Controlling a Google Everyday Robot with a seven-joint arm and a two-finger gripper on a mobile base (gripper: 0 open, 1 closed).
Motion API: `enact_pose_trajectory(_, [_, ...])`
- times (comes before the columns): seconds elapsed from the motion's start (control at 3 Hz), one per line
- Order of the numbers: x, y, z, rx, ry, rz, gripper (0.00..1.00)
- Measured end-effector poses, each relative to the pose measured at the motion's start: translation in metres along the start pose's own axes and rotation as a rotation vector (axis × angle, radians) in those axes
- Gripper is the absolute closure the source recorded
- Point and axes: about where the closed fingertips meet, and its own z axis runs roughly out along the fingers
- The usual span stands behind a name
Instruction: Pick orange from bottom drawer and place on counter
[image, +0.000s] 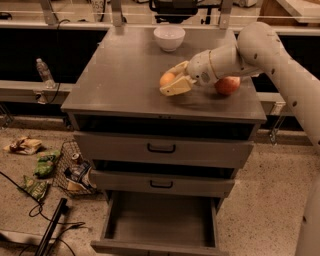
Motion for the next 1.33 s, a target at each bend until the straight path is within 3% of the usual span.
enact_pose_trajectory(0.67, [0.0161, -0.0036, 0.0063, -0.008, 0.078, 0.047, 0.0])
enact_pose_trajectory(1.0, [0.0157, -0.0015, 0.0057, -0.002, 0.091, 0.035, 0.0])
enact_pose_trajectory(1.33, [0.008, 0.0033, -0.0007, 0.015, 0.062, 0.004, 0.0])
